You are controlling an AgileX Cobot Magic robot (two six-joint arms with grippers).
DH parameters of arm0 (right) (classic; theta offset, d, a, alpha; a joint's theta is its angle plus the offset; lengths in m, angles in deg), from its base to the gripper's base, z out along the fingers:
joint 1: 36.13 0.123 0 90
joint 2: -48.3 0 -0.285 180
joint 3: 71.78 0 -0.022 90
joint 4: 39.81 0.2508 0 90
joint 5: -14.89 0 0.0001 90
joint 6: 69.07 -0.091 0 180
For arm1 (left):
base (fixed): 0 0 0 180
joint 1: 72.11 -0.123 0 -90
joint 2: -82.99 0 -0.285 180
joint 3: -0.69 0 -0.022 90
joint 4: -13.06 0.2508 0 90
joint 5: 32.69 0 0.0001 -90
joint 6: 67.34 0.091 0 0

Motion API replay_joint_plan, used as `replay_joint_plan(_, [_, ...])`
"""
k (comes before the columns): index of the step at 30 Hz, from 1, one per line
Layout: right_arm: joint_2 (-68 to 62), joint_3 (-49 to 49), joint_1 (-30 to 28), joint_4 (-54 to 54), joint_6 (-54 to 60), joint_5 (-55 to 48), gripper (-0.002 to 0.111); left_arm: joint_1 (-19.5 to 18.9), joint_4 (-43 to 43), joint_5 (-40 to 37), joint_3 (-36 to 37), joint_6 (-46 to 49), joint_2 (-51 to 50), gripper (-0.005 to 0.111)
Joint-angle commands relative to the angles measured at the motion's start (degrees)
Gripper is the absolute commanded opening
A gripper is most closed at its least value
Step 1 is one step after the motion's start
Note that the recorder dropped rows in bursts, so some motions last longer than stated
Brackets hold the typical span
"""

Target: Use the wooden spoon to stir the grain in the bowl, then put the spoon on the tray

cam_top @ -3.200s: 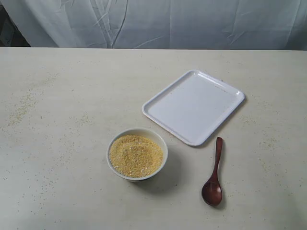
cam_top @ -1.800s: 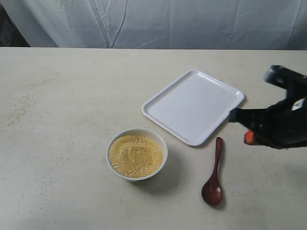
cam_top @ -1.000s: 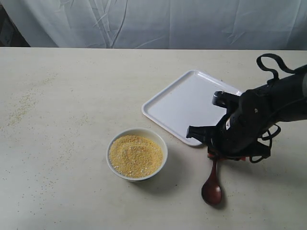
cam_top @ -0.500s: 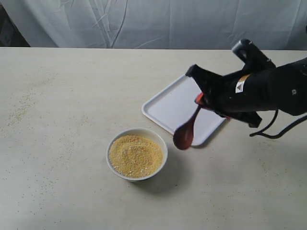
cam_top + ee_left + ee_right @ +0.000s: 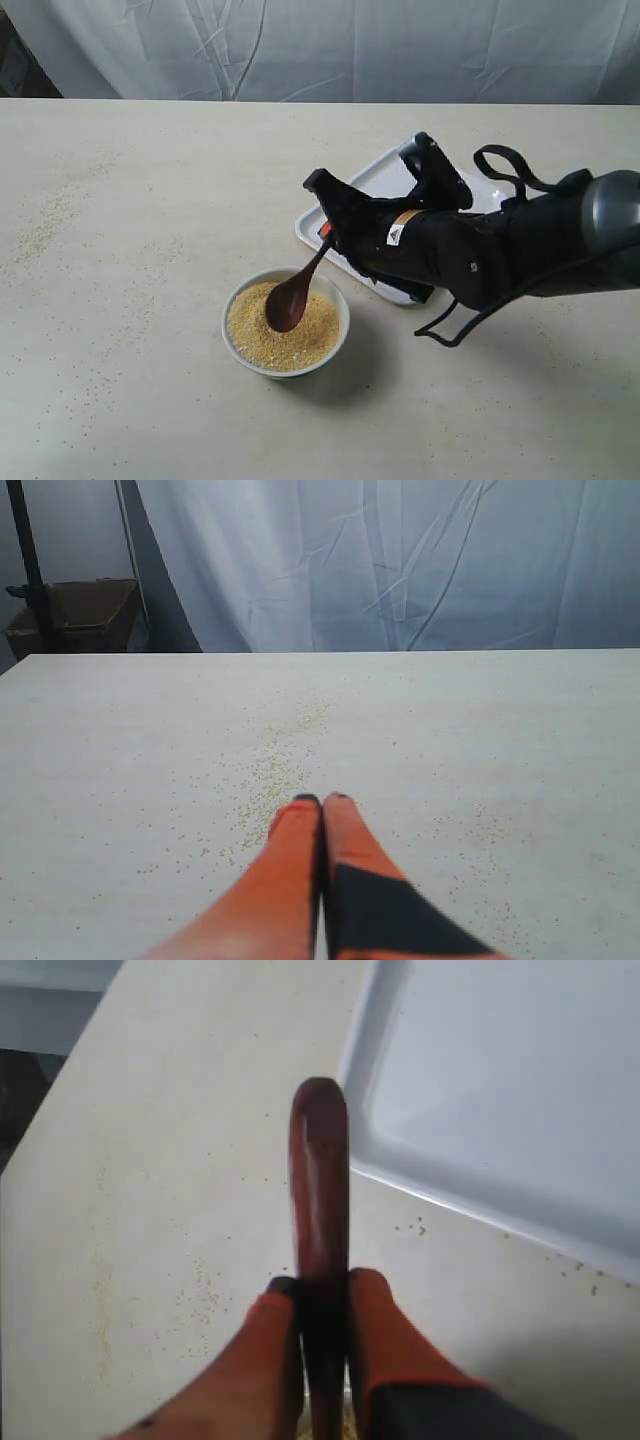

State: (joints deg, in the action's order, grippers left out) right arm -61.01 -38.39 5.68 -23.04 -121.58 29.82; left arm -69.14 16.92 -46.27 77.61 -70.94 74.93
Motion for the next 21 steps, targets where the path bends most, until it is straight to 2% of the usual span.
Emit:
replay_joint_plan(1, [-1.54,0.11,0.48,0.39,0.08,0.26,0.007,-0.04,0.05,0.35,0.30,-0.19,0.28,0.000])
replay_joint_plan(3, [-1.95,0.11,0.79,0.49,0.08,0.11,0.012,-0.04,0.05,0.35,0.30,-0.19,0.28,0.000])
replay_joint_plan(6, [-2.06,0.11,1.16,1.88,0.08,-0.58,0.028,-0.04,0.05,0.35,0.30,-0.19,0.28,0.000])
replay_joint_plan(8, [-1.70,0.11,1.16,1.87,0.08,-0.59,0.043,-0.04,0.05,0.35,0.30,-0.19,0.28,0.000])
replay_joint_plan(11, [-0.12,0.11,1.16,1.87,0.08,-3.17,0.055,-0.04,0.05,0.35,0.30,-0.19,0.28,0.000])
replay_joint_plan(14, [3.91,0.11,1.04,-0.04,1.02,-11.84,0.055,-0.04,0.05,0.35,0.30,-0.19,0.28,0.000])
replay_joint_plan(18, [11.95,0.02,-1.00,-11.80,11.22,-21.30,0.054,-0.04,0.05,0.35,0.30,-0.19,0.28,0.000])
replay_joint_plan(21, [17.81,-2.37,-3.56,-21.66,23.86,-32.31,0.041,-0.04,0.05,0.35,0.30,-0.19,0.28,0.000])
